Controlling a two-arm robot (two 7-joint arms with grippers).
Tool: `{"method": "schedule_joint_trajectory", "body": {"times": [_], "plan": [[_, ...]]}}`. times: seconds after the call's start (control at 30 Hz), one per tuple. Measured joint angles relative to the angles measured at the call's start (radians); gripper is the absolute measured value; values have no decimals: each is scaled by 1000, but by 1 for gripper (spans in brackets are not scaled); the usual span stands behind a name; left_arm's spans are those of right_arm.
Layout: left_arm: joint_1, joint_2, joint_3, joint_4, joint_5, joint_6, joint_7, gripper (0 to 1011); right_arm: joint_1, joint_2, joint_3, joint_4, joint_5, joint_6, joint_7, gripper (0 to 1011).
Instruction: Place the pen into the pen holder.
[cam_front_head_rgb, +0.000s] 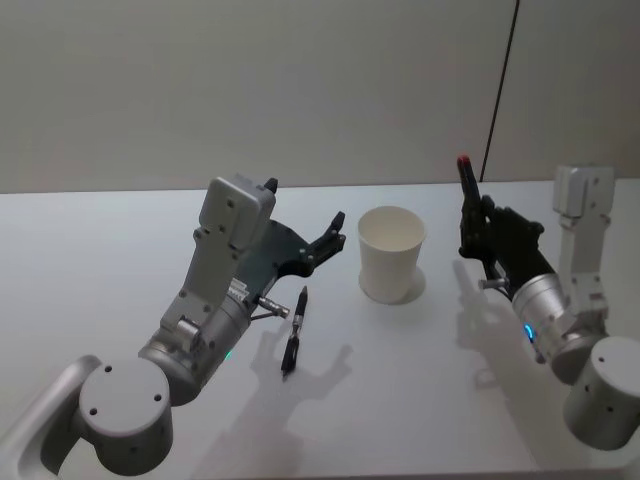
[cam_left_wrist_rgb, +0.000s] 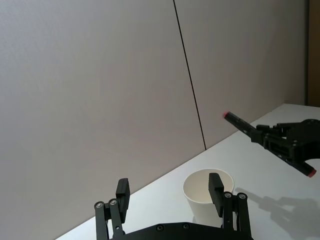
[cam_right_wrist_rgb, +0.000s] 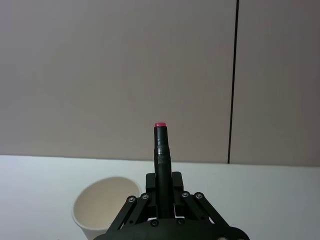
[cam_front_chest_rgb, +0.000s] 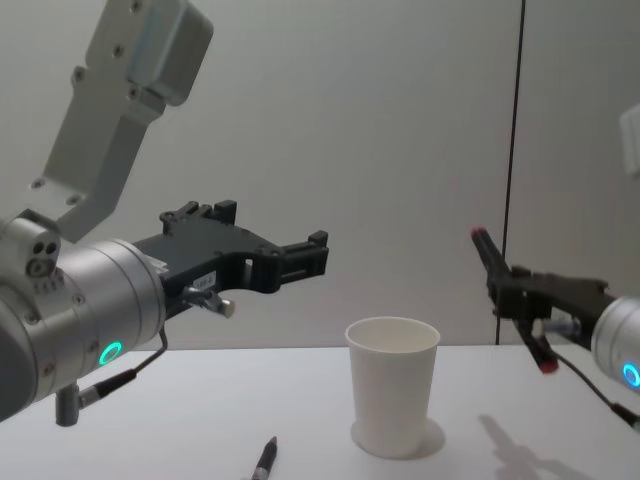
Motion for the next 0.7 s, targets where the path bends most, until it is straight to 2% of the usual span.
{"method": "schedule_joint_trajectory", "body": {"times": [0.33,0.5,0.57,0.7], "plan": [[0,0,0,0,0,0,0,1004,37,-10,-2,30,-24,-147,76,171],[0,0,0,0,0,0,0,1004,78,-25,-6,86,-45,-219,105,171],[0,0,0,0,0,0,0,1004,108,-36,-9,135,-62,-262,119,171],[0,0,0,0,0,0,0,1004,139,-48,-12,186,-78,-296,127,171]]}}
